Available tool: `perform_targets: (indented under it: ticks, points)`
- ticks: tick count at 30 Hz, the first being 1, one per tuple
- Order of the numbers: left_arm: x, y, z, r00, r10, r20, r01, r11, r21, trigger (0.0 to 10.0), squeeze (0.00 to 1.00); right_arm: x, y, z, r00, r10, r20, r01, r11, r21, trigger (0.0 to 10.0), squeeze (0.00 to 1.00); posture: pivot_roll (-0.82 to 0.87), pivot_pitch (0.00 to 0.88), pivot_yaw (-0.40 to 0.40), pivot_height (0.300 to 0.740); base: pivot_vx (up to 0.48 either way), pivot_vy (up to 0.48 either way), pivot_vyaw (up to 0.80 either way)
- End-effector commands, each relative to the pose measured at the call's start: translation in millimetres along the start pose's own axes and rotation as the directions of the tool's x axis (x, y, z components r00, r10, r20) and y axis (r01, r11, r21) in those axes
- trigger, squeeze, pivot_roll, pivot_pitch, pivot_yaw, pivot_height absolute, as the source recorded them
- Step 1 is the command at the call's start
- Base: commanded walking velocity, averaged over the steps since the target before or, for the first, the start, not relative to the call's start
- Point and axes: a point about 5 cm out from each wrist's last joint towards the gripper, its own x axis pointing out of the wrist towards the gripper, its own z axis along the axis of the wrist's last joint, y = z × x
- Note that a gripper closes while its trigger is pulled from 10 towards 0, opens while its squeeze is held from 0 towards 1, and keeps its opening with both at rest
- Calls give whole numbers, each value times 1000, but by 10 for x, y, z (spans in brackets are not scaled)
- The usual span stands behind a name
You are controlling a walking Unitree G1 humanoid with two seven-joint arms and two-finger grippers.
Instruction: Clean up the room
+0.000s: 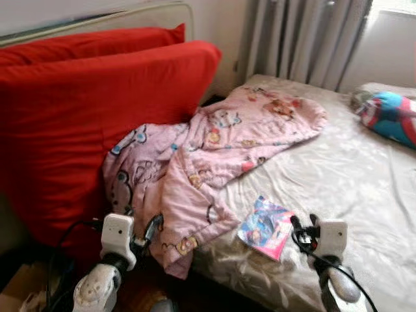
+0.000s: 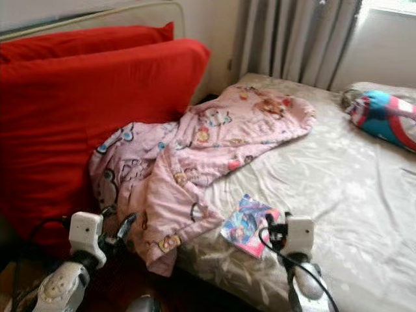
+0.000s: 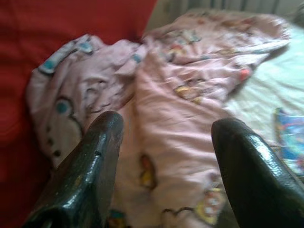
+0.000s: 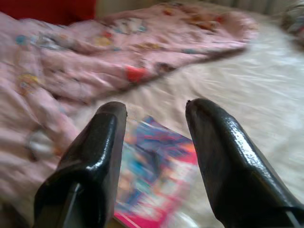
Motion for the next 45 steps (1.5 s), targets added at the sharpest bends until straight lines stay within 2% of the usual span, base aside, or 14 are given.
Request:
perform_targets:
  ticks: [1, 4, 9, 12, 15, 16, 20, 25, 29, 33, 34, 35, 40, 45]
  points:
    - [55, -64, 88, 999, -27, 28, 26, 1000, 14, 10000, 0, -13, -89, -85, 998, -29, -52, 30, 999, 18, 10000, 0, 28, 0, -22, 642, 394, 0, 0]
    - [63, -75, 101, 999, -37, 31, 36, 999, 18, 10000, 0, 28, -60, -94, 998, -14, -64, 14, 1000, 11, 10000, 0, 28, 0, -19, 642, 354, 0, 0]
    - [107, -50, 158, 997, -56, 44, 54, 997, 48, 10000, 0, 135, -25, -129, 994, -7, -105, 13, 999, 52, 10000, 0, 36, 0, -14, 642, 0, 0, 0]
    - [167, -78, 243, 995, -80, 62, 78, 997, 25, 10000, 0, 194, -7, -200, 983, -7, -183, 15, 999, 38, 10000, 0, 47, 2, -9, 642, 0, 0, 0]
    - [202, -122, 308, 992, -99, 79, 98, 995, 20, 10000, 0, 206, -20, -245, 975, -32, -218, 42, 998, 42, 10000, 4, 60, 17, -5, 642, 0, 0, 0]
    - [215, -148, 328, 990, -111, 82, 109, 994, 21, 10000, 0, 199, -26, -284, 968, -45, -245, 58, 997, 47, 10000, 1000, 65, 21, -3, 642, 0, 0, 0]
    - [230, -213, 396, 986, -143, 84, 141, 990, 29, 10000, 0, 161, -53, -396, 946, -78, -314, 98, 994, 47, 10000, 1000, 80, 47, 1, 642, 0, 0, 0]
    - [189, -150, 360, 988, -143, 63, 141, 989, 36, 10000, 0, 59, -144, -566, 889, -159, -429, 150, 987, -56, 10000, 1000, 85, 50, 6, 642, 0, 0, 0]
    - [175, -85, 385, 989, -137, 56, 135, 990, 40, 10000, 0, -7, -285, -615, 851, -222, -476, 197, 975, -103, 10000, 1000, 89, 55, 20, 642, 0, 0, 0]
    - [178, -92, 391, 988, -147, 47, 145, 989, 36, 10000, 0, -24, -343, -622, 839, -236, -491, 199, 972, -127, 10000, 1000, 83, 71, 24, 642, 0, 0, 0]
    - [178, -91, 396, 988, -149, 46, 147, 988, 38, 10000, 0, -24, -348, -620, 839, -233, -492, 194, 972, -131, 10000, 722, 81, 75, 24, 642, 0, 0, 0]
    - [194, -76, 428, 988, -145, 52, 143, 989, 36, 10000, 0, -9, -348, -606, 841, -221, -494, 187, 975, -119, 10000, 0, 85, 91, 23, 642, 0, 0, 0]
    - [232, 1, 525, 990, -123, 75, 121, 992, 34, 10000, 0, 30, -363, -561, 842, -232, -488, 207, 973, -107, 10000, 0, 117, 134, 20, 642, 0, 0, 0]
    - [209, 20, 563, 991, -106, 81, 104, 994, 32, 10000, 0, 10, -383, -586, 820, -262, -509, 257, 963, -81, 10000, 0, 135, 165, 26, 642, 0, 0, 0]
